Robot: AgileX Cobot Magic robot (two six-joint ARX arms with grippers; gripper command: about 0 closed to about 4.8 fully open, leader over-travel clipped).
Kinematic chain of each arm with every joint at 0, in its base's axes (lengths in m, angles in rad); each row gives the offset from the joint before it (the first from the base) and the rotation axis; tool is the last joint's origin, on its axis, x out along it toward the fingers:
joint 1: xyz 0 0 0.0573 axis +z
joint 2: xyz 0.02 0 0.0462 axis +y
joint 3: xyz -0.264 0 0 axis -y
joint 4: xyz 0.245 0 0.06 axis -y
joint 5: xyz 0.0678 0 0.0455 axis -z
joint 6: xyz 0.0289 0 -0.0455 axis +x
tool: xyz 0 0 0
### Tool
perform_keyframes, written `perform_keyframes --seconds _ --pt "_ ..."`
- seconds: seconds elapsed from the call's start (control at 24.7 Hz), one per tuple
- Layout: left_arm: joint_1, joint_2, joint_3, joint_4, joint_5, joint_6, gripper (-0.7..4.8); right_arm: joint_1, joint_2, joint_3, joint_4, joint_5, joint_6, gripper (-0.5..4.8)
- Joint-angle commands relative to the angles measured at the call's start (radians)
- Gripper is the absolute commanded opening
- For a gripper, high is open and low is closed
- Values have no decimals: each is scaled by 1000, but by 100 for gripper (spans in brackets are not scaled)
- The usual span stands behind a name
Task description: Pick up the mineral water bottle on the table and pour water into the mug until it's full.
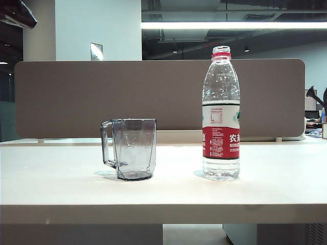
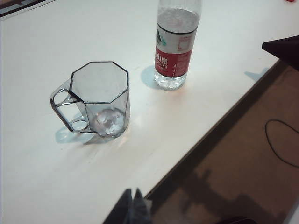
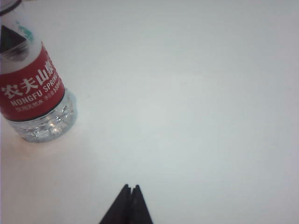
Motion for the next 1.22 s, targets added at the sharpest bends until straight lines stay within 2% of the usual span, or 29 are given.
perform_keyframes --seconds 0.04,0.2,0.53,0.81,0.85,0.89,1.01,1.13,1.22 --pt "-1 -2 3 10 5 3 -5 0 49 -8 17 4 14 -5" --pt "-1 -2 3 9 5 3 -5 0 156 -8 90 7 14 -5" --pt "-1 -2 3 10 5 3 -5 0 463 -8 398 6 67 -5" --pt "-1 -2 3 10 5 3 -5 19 747 -9 834 -2 66 5" --pt "-1 -2 3 10 4 3 -5 27 771 -8 884 -3 66 18" --pt "-1 -2 3 10 4 3 -5 48 820 -2 983 -24 64 58" --pt "-1 -2 3 10 4 3 -5 68 879 27 1057 -107 56 73" --pt "-1 -2 3 10 4 3 -5 107 938 96 1038 -132 -64 213" --pt "-1 -2 3 10 4 3 -5 117 955 119 1037 -132 -97 273"
